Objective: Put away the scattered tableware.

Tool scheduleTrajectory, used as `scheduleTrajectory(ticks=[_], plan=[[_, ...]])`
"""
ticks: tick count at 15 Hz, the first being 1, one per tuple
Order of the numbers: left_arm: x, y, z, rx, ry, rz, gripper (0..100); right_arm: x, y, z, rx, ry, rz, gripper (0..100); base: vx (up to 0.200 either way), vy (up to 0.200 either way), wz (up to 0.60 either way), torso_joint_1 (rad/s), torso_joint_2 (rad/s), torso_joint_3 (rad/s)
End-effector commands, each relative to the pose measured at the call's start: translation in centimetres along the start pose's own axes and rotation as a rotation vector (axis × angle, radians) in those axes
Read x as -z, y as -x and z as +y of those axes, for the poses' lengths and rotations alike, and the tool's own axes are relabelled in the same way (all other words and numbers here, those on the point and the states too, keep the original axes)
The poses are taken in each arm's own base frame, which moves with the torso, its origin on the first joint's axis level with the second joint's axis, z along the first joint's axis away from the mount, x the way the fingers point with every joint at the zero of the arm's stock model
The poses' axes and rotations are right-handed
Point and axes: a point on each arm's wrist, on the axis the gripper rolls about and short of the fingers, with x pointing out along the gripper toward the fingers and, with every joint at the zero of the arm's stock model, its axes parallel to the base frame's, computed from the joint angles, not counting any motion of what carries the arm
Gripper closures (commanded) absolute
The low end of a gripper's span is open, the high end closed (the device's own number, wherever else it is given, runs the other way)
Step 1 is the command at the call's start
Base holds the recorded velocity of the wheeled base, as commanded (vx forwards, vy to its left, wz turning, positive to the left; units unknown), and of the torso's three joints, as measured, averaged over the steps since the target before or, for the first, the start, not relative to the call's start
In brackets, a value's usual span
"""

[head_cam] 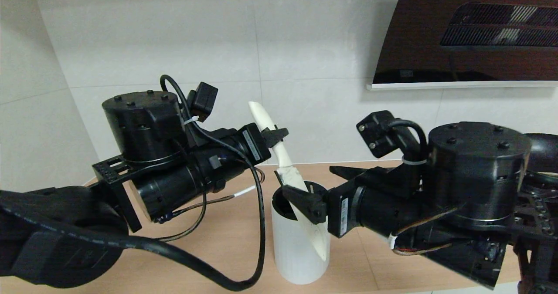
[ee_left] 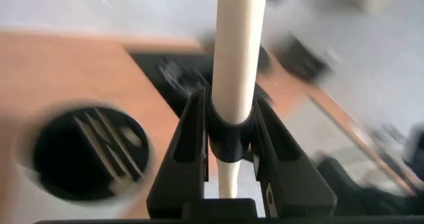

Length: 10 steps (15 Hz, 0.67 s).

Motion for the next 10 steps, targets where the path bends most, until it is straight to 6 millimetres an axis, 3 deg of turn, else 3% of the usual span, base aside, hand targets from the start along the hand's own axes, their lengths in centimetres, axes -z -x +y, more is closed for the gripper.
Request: scheduleTrajectory(ticks=[1,4,10], plan=[[-2.0,0.0,-1.3,-0.065,-0.063,-0.096,100,-1.9,1.4,-1.1,0.026,-0.006,-0.068,0,0.000,0.000,0.00,0.000,0.00,0.000],[-2.8,-0.3,-2.0,-0.160,-0.137,-0.169,100,-2.2,1.7,-1.9,0.053,0.035,-0.076,0,0.000,0.000,0.00,0.000,0.00,0.000],[-2.7,-1.8,-1.4,-0.419,-0.424,-0.109,100,-2.2,1.7,-3.6,0.113,0.045,-0.074,0,0.000,0.000,0.00,0.000,0.00,0.000]])
